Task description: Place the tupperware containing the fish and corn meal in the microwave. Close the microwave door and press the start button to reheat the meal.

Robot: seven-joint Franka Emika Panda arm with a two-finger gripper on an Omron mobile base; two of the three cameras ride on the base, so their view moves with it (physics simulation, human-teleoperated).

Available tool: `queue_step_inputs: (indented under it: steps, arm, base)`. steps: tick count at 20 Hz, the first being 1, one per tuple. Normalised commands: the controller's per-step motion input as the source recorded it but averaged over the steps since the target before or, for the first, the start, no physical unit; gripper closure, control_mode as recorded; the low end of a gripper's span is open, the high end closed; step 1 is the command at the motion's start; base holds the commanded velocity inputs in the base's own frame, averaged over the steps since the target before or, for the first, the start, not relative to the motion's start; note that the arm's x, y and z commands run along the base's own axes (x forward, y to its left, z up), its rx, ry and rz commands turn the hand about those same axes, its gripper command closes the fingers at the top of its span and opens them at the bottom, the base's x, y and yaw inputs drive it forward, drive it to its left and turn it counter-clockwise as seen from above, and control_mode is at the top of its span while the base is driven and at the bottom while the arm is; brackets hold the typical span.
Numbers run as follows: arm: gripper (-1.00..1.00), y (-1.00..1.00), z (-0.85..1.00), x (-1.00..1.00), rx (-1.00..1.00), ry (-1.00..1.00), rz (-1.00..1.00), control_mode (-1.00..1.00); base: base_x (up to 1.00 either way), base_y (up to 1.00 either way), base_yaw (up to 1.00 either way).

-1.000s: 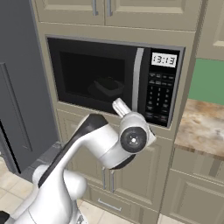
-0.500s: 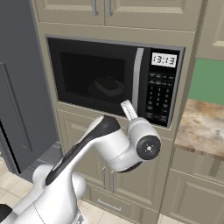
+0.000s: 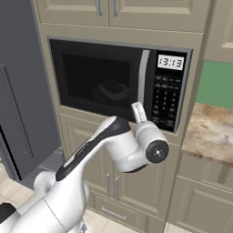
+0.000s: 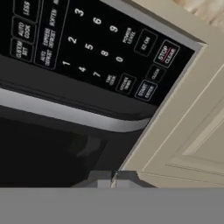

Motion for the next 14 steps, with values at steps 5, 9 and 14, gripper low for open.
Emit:
queue_step_inputs:
  steps: [5,9,14]
  arm:
    - [1.00,0.00,-0.13,0.29,0.08,0.00,-0.04,-1.00]
    - [1.00,0.00,-0.20,0.24,0.06,0.00,-0.03,-1.00]
    - [1.00,0.00,-0.25,0.27,0.06,0.00,-0.04,-1.00]
  base:
    - [0.00,0.00,0.00]
    - [0.00,0.00,0.00]
    - [0.00,0.00,0.00]
